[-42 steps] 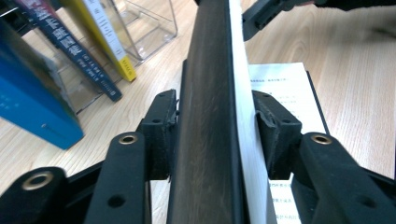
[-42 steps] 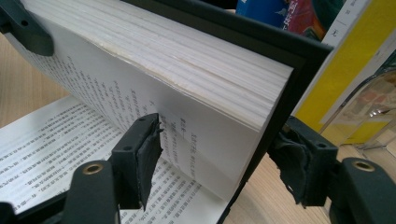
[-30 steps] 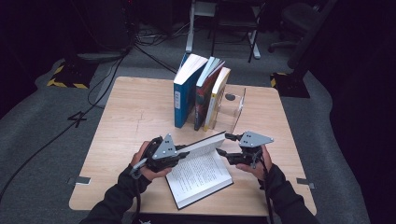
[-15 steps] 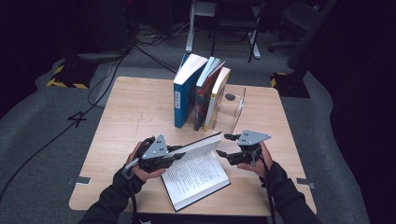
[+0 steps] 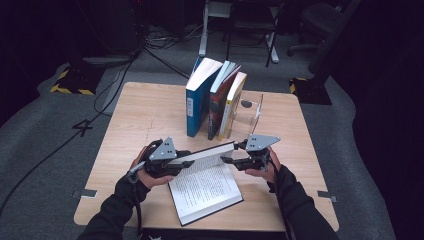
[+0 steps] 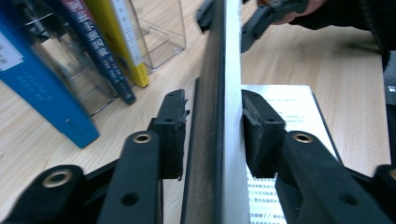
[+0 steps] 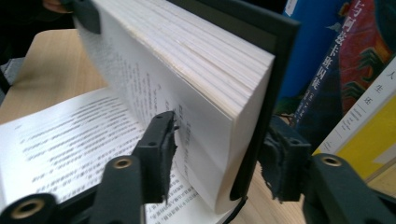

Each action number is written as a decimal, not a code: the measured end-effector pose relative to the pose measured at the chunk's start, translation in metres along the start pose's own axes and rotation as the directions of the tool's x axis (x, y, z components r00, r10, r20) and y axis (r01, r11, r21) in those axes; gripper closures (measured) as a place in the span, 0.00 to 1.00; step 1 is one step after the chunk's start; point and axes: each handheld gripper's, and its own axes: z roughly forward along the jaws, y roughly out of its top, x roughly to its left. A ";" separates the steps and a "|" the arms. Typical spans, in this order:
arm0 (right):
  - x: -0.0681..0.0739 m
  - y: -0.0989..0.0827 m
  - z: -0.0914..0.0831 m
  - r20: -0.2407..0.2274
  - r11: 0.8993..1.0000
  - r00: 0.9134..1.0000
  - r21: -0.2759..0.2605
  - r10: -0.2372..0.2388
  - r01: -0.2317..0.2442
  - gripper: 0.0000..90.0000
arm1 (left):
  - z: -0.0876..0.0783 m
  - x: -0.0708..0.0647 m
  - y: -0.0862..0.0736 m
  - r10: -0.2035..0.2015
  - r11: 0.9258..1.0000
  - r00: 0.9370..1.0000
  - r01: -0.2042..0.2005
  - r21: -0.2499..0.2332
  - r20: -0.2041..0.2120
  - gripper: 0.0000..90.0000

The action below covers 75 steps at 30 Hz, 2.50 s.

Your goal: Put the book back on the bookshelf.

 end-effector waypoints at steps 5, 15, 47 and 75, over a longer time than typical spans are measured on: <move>0.009 -0.001 -0.007 -0.011 0.999 0.999 0.001 -0.049 0.049 0.68 | -0.004 0.009 -0.001 -0.021 1.000 1.000 0.021 0.023 -0.006 0.56; 0.023 -0.004 -0.018 -0.067 0.996 0.994 -0.005 -0.090 0.090 0.79 | -0.003 0.018 0.003 -0.026 0.997 0.999 0.028 0.074 -0.023 0.34; 0.051 -0.010 -0.041 -0.042 0.990 0.990 0.028 -0.138 0.139 0.79 | 0.031 -0.050 0.049 0.133 0.991 0.990 -0.132 -0.026 0.045 0.23; 0.043 -0.016 -0.040 0.054 0.996 0.997 0.071 -0.062 0.058 0.51 | 0.050 -0.056 0.042 0.092 0.995 0.995 -0.093 0.031 0.035 0.81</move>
